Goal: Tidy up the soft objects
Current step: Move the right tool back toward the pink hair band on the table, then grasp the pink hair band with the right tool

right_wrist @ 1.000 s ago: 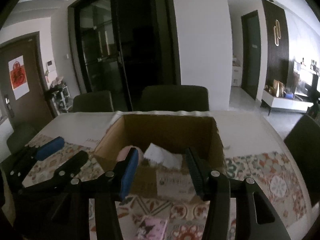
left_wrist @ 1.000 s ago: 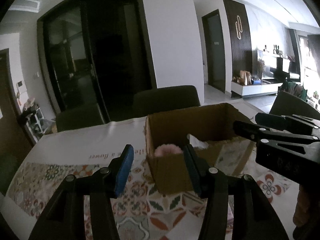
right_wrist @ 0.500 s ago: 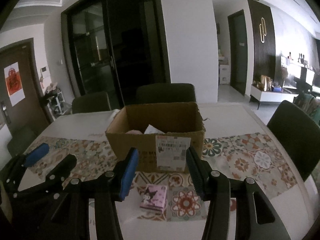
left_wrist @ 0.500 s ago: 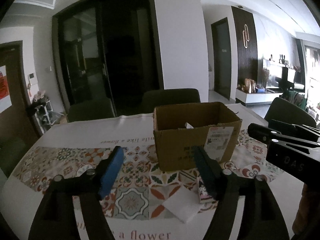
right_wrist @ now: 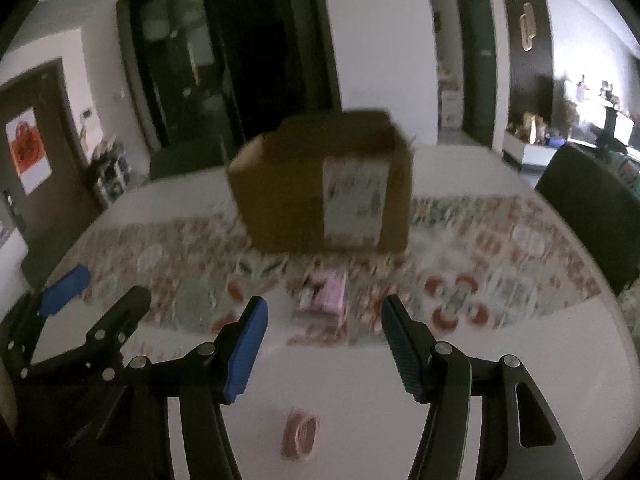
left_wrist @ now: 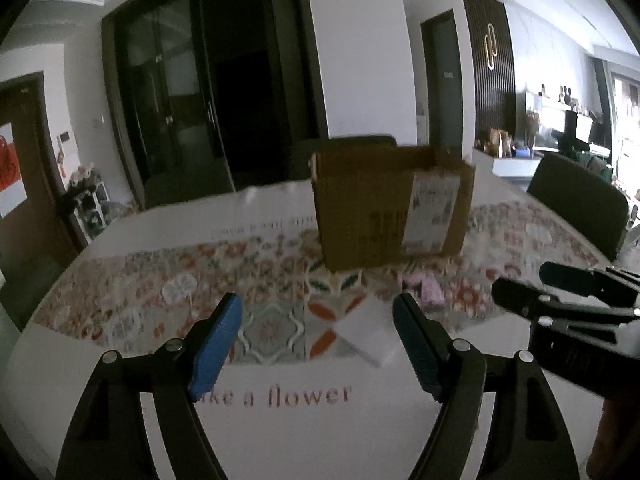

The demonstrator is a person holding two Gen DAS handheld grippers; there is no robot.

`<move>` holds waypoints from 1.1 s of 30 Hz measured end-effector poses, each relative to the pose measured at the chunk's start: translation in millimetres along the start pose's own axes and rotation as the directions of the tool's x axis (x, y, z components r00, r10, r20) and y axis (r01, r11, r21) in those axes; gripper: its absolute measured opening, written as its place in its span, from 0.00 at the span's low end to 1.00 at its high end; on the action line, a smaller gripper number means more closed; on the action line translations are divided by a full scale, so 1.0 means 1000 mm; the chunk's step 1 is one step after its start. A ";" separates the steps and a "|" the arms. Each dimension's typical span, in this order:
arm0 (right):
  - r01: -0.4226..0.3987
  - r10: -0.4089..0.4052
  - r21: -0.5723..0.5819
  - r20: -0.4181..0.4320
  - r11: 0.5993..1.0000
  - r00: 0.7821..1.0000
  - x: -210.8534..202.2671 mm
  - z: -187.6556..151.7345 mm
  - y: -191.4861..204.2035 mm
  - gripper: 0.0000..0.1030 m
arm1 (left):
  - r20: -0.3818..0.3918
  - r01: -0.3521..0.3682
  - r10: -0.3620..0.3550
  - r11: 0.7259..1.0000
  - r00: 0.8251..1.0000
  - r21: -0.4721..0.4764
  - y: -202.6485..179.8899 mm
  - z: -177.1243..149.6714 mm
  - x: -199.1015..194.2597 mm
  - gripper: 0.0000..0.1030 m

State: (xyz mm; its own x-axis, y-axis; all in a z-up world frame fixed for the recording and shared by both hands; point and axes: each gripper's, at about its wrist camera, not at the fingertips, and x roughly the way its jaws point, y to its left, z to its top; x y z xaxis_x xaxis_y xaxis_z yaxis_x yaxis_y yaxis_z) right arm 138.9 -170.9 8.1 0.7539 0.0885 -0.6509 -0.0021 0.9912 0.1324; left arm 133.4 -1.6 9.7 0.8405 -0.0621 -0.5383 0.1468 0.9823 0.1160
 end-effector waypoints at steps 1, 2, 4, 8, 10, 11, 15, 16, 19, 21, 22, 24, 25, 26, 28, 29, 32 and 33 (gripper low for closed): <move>-0.003 0.003 -0.003 -0.016 1.000 1.000 0.002 -0.007 0.001 0.59 | -0.015 0.003 -0.003 1.000 1.000 -0.006 0.001 -0.005 0.001 0.75; -0.005 0.005 -0.005 -0.033 1.000 0.999 0.005 -0.014 0.003 0.59 | -0.032 0.006 -0.007 1.000 0.999 -0.013 0.002 -0.010 0.003 0.75; -0.015 0.015 -0.002 -0.075 1.000 0.997 0.011 -0.025 0.004 0.59 | -0.061 0.011 -0.012 1.000 0.998 -0.018 0.003 -0.020 0.006 0.75; -0.022 0.022 -0.001 -0.141 1.000 0.990 0.020 -0.044 0.007 0.59 | -0.086 0.002 -0.003 1.000 0.996 -0.008 0.002 -0.035 0.008 0.75; -0.034 0.034 0.002 -0.174 0.999 0.984 0.025 -0.054 0.009 0.59 | -0.095 0.002 -0.003 1.000 0.996 -0.012 0.002 -0.041 0.009 0.75; -0.036 0.035 -0.001 -0.185 0.999 0.982 0.026 -0.058 0.010 0.59 | -0.098 0.001 -0.002 1.000 0.995 -0.011 0.001 -0.043 0.009 0.75; -0.050 0.051 0.013 -0.231 0.999 0.972 0.036 -0.071 0.011 0.58 | -0.111 -0.004 0.004 1.000 0.994 -0.002 -0.001 -0.050 0.013 0.75; -0.052 0.053 0.011 -0.241 0.999 0.969 0.038 -0.074 0.011 0.58 | -0.119 -0.002 0.001 1.000 0.993 -0.004 -0.002 -0.051 0.016 0.75; -0.045 0.044 0.002 -0.263 0.999 0.964 0.044 -0.082 0.012 0.56 | -0.134 0.000 -0.001 1.000 0.991 -0.006 -0.002 -0.055 0.020 0.75; -0.045 0.044 0.004 -0.270 0.999 0.962 0.047 -0.084 0.011 0.54 | -0.146 0.001 -0.002 1.000 0.989 -0.006 -0.003 -0.058 0.024 0.75; -0.041 0.040 0.002 -0.275 0.999 0.961 0.049 -0.085 0.011 0.51 | -0.153 0.002 -0.003 1.000 0.988 -0.006 -0.003 -0.059 0.026 0.75; -0.040 0.039 0.002 -0.285 0.999 0.958 0.053 -0.088 0.010 0.46 | -0.164 0.006 -0.007 1.000 0.986 -0.007 -0.004 -0.060 0.029 0.75; -0.041 0.041 0.004 -0.291 0.999 0.956 0.055 -0.089 0.009 0.43 | -0.166 0.007 -0.008 1.000 0.986 -0.007 -0.005 -0.061 0.030 0.75; -0.045 0.045 0.006 -0.301 0.999 0.953 0.058 -0.091 0.009 0.41 | -0.170 0.008 -0.009 1.000 0.985 -0.005 -0.005 -0.062 0.032 0.75; -0.052 0.054 0.014 -0.313 0.999 0.948 0.061 -0.093 0.008 0.32 | -0.177 0.008 -0.009 1.000 0.984 -0.003 -0.006 -0.063 0.034 0.75; -0.054 0.057 0.016 -0.318 0.998 0.946 0.063 -0.094 0.007 0.26 | -0.181 0.010 -0.010 1.000 0.983 -0.003 -0.006 -0.064 0.035 0.75; -0.063 0.067 0.022 -0.324 0.998 0.944 0.066 -0.095 0.006 0.13 | -0.192 0.017 -0.018 1.000 0.981 -0.002 -0.008 -0.064 0.040 0.75; -0.064 0.070 0.029 -0.323 0.998 0.944 0.066 -0.095 0.005 0.11 | -0.196 0.020 -0.020 1.000 0.980 -0.001 -0.009 -0.064 0.042 0.75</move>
State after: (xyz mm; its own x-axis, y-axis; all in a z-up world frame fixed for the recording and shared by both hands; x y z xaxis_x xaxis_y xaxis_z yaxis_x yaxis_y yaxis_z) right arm 126.7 -151.0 -105.3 0.4996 0.1846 -0.8464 -0.0310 0.9802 0.1954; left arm 134.2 -2.0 -67.7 0.7191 -0.0457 -0.6934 0.1627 0.9812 0.1041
